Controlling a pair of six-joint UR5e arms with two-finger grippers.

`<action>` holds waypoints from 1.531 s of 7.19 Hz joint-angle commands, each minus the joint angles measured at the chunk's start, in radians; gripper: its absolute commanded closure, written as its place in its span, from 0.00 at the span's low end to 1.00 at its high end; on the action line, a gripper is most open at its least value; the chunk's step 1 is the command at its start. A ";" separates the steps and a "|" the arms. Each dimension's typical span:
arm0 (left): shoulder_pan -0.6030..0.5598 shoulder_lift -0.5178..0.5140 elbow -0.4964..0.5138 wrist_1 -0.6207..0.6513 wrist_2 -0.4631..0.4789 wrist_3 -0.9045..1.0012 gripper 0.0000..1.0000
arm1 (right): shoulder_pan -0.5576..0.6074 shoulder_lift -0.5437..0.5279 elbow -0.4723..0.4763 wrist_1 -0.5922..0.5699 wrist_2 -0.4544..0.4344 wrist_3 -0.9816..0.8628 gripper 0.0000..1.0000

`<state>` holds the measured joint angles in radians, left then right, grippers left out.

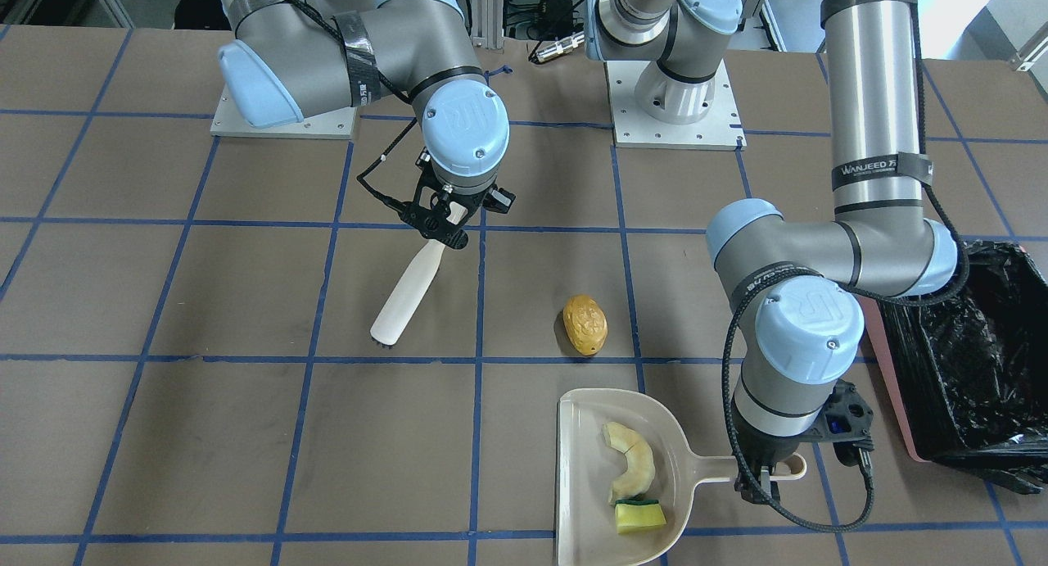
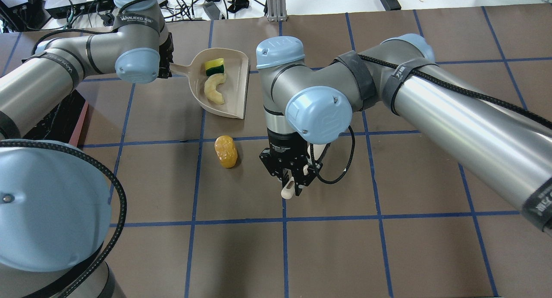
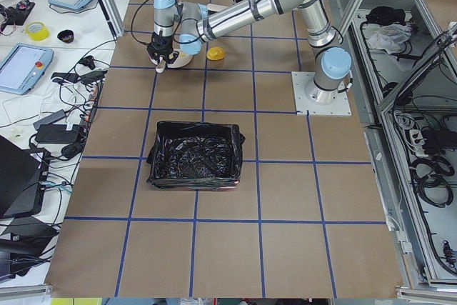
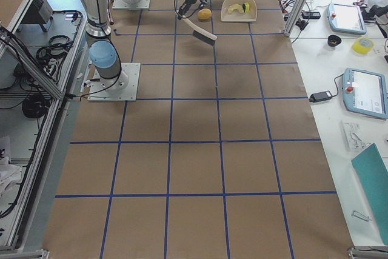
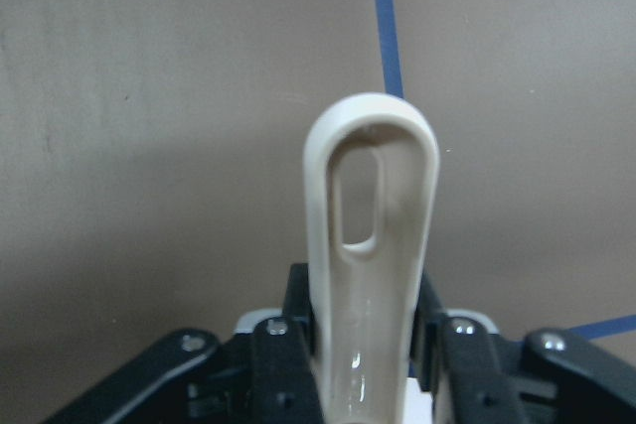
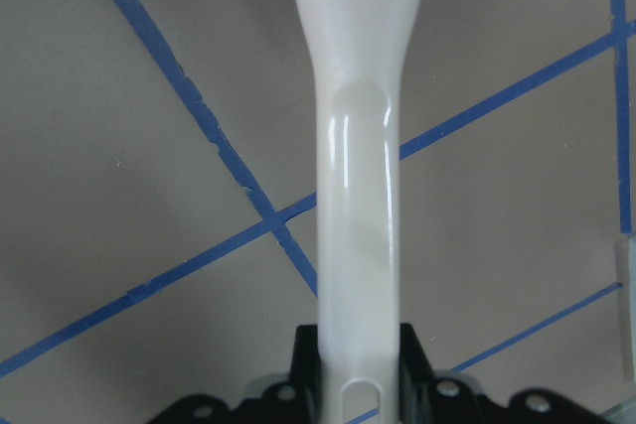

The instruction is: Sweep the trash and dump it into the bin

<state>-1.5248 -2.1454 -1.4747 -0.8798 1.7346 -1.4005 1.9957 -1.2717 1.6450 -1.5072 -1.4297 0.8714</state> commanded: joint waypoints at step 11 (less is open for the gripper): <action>0.195 0.312 -0.444 -0.010 0.000 0.322 1.00 | 0.133 0.060 -0.010 -0.117 0.048 0.012 1.00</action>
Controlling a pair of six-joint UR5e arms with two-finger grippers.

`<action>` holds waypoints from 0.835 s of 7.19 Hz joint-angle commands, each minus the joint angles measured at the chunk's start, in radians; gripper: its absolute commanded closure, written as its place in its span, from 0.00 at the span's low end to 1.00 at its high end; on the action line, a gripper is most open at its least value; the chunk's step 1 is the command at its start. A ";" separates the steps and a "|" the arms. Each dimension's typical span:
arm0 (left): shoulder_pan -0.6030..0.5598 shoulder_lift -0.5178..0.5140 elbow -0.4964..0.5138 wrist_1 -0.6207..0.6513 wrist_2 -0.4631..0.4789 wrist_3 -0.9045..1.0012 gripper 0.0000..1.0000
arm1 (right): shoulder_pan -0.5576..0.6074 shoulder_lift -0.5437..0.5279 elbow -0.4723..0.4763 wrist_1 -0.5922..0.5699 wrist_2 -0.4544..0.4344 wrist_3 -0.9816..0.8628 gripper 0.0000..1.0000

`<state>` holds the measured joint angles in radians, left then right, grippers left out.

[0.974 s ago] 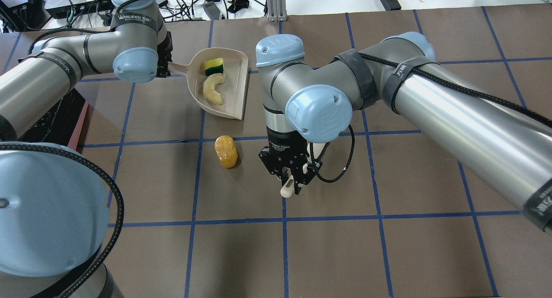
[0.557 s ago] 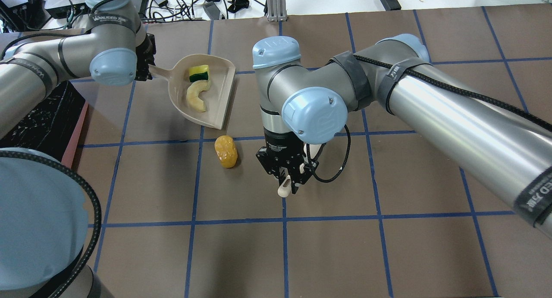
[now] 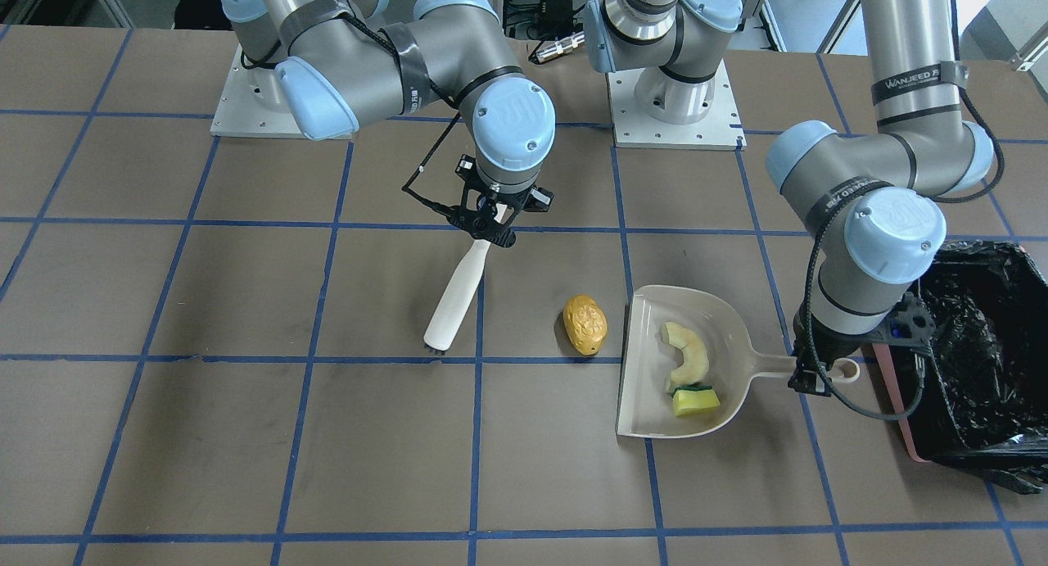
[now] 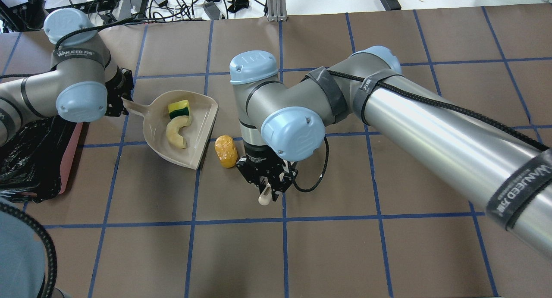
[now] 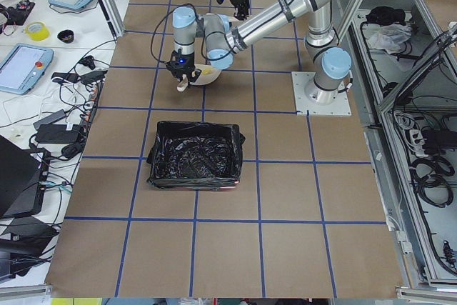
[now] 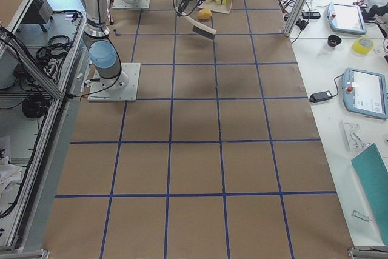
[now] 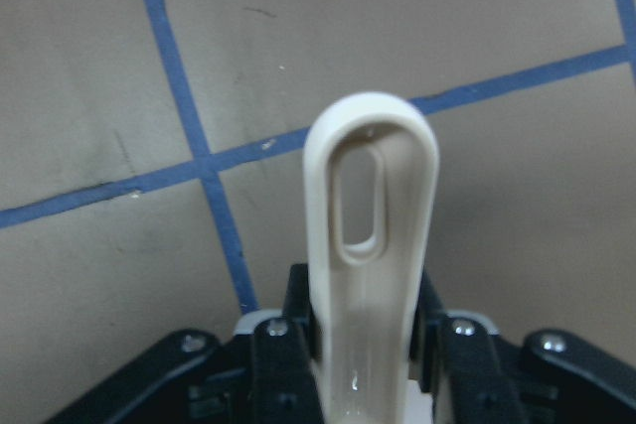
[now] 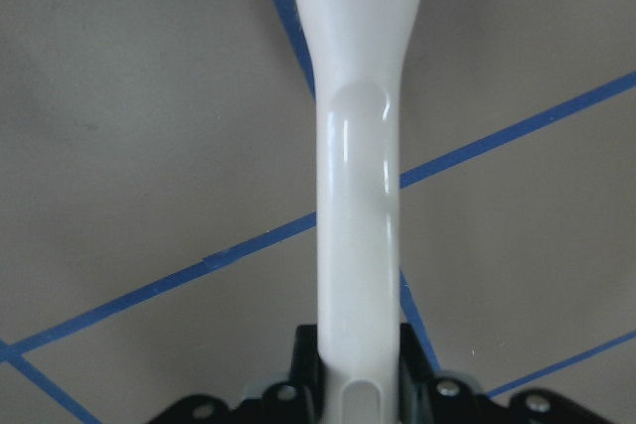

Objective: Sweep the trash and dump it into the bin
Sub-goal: 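Sweep the yellow potato into the dustpan with the right gripper's brush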

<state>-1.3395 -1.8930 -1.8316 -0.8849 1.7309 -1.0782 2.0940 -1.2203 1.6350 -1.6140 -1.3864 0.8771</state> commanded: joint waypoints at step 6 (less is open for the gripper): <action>0.000 0.075 -0.207 0.079 -0.007 -0.196 1.00 | 0.190 0.131 -0.024 -0.391 0.021 -0.146 1.00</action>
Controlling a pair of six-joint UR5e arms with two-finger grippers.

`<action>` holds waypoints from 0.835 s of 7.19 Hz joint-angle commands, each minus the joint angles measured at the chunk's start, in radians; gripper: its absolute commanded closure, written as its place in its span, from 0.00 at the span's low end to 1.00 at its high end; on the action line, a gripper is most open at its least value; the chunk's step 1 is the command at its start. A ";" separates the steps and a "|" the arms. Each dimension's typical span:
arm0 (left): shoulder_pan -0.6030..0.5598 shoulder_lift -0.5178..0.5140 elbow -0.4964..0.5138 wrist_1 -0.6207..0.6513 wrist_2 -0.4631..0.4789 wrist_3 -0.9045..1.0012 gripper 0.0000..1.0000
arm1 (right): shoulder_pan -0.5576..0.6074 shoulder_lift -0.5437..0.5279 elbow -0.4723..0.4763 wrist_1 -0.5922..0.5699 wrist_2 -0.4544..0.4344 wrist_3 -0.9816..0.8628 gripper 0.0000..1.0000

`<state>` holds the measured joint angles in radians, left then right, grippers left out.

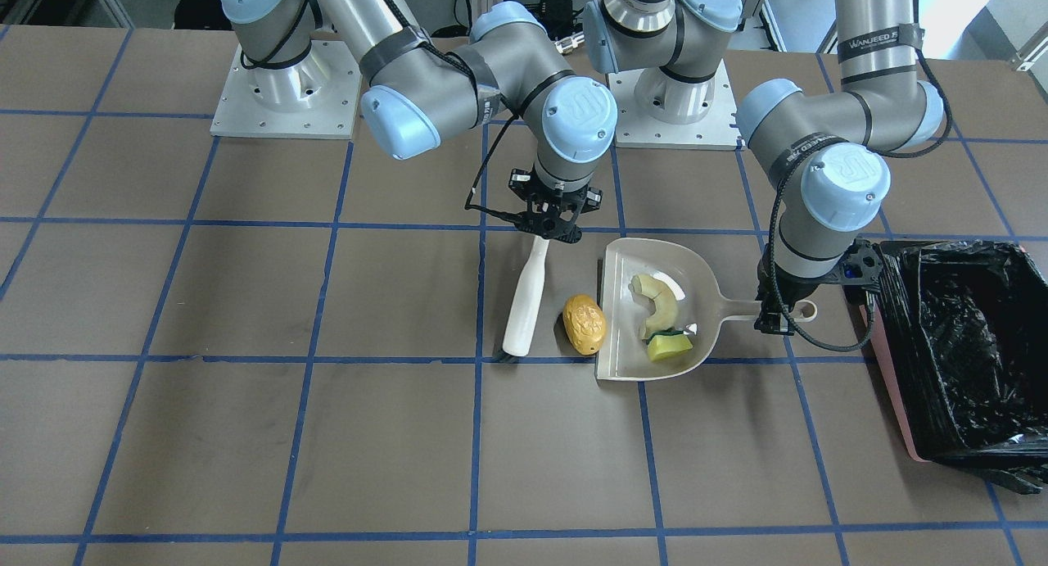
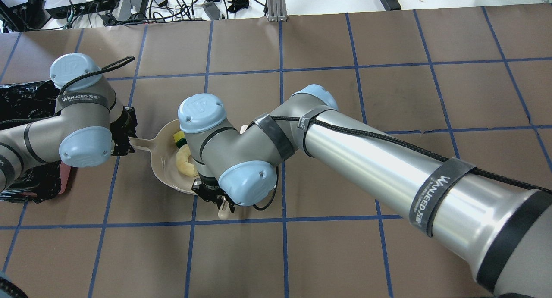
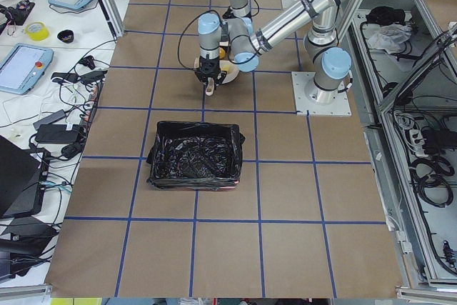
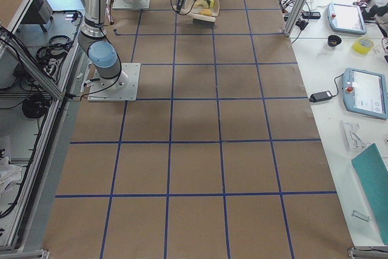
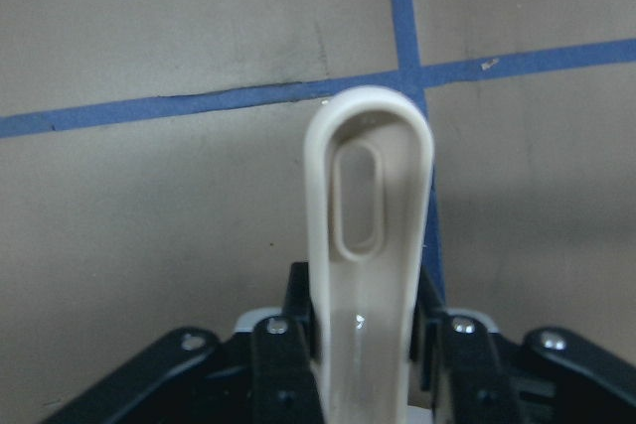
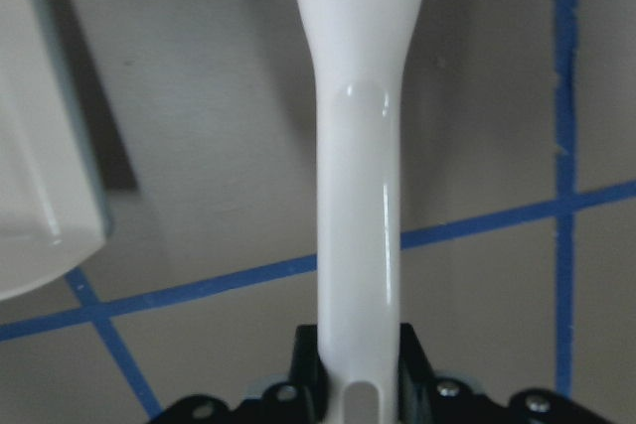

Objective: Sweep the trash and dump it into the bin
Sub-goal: 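Sweep the yellow potato into the dustpan with the right gripper's brush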

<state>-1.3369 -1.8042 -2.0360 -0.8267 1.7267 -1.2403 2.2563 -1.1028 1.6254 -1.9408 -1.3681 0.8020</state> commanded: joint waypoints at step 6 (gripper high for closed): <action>-0.013 -0.007 0.011 -0.003 -0.025 -0.016 1.00 | 0.007 0.006 -0.048 0.082 -0.058 -0.169 1.00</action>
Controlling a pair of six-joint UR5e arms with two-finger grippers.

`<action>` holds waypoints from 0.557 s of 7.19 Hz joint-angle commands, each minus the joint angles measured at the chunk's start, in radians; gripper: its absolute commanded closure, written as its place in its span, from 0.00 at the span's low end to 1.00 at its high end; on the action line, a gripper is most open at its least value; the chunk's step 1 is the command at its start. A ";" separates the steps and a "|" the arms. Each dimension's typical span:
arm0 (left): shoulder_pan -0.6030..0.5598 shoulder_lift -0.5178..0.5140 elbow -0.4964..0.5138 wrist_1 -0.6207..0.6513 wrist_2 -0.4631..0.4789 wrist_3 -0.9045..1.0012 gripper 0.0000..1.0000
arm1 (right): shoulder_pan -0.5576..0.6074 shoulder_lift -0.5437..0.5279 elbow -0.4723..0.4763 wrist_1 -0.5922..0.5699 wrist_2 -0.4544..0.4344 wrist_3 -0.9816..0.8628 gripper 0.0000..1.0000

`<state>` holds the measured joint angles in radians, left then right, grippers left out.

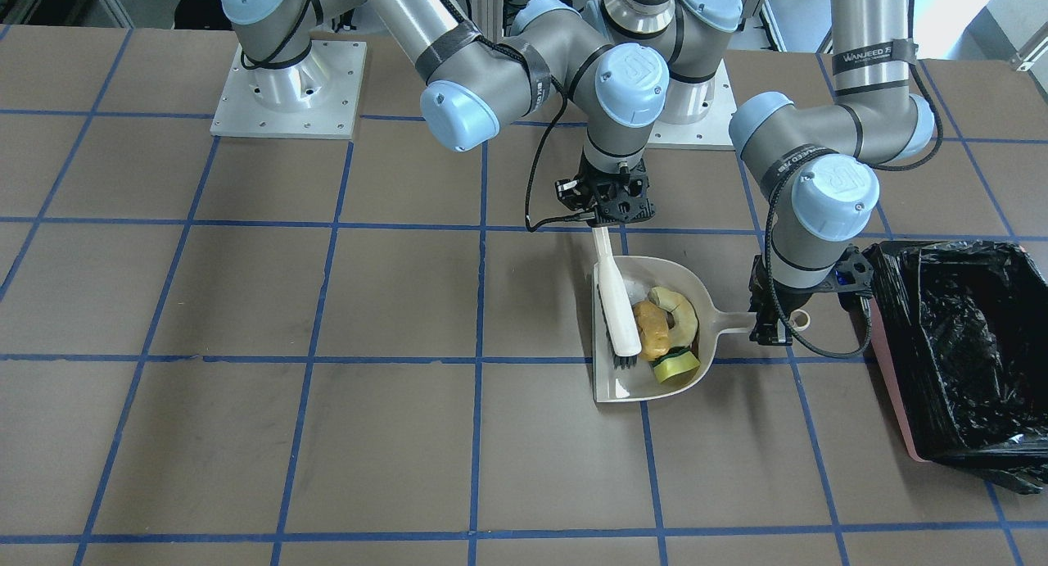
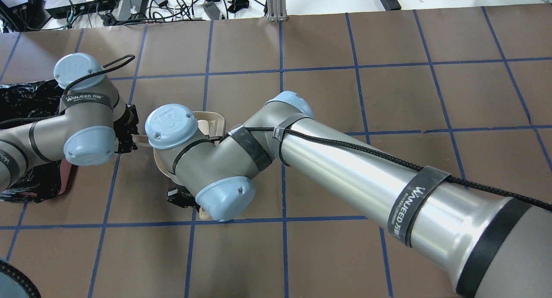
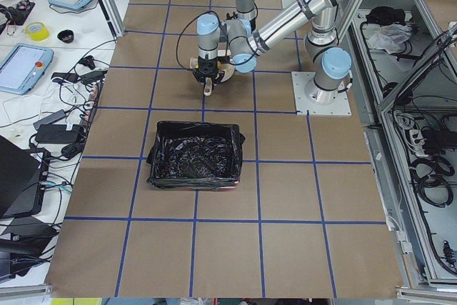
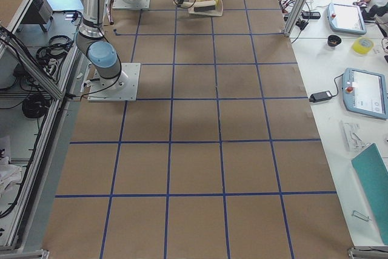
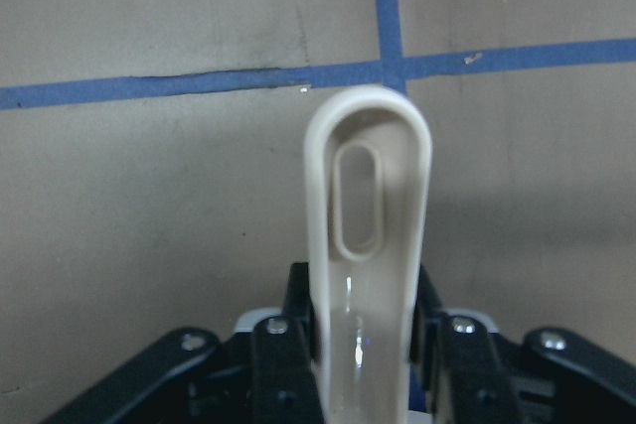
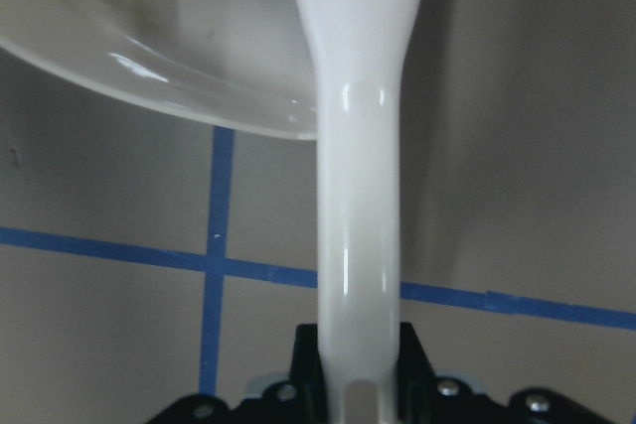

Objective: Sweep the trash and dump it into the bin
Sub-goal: 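Sweep the yellow potato into the dustpan with the right gripper's brush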

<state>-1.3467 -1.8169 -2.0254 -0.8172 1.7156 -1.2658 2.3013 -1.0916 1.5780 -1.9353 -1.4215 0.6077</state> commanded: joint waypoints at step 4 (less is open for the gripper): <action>-0.003 0.028 0.078 -0.193 -0.088 0.026 1.00 | -0.337 -0.115 -0.021 0.352 -0.178 -0.005 1.00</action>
<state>-1.3501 -1.7937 -1.9932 -0.9516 1.6571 -1.2505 2.0650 -1.1734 1.5650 -1.6589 -1.5241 0.6166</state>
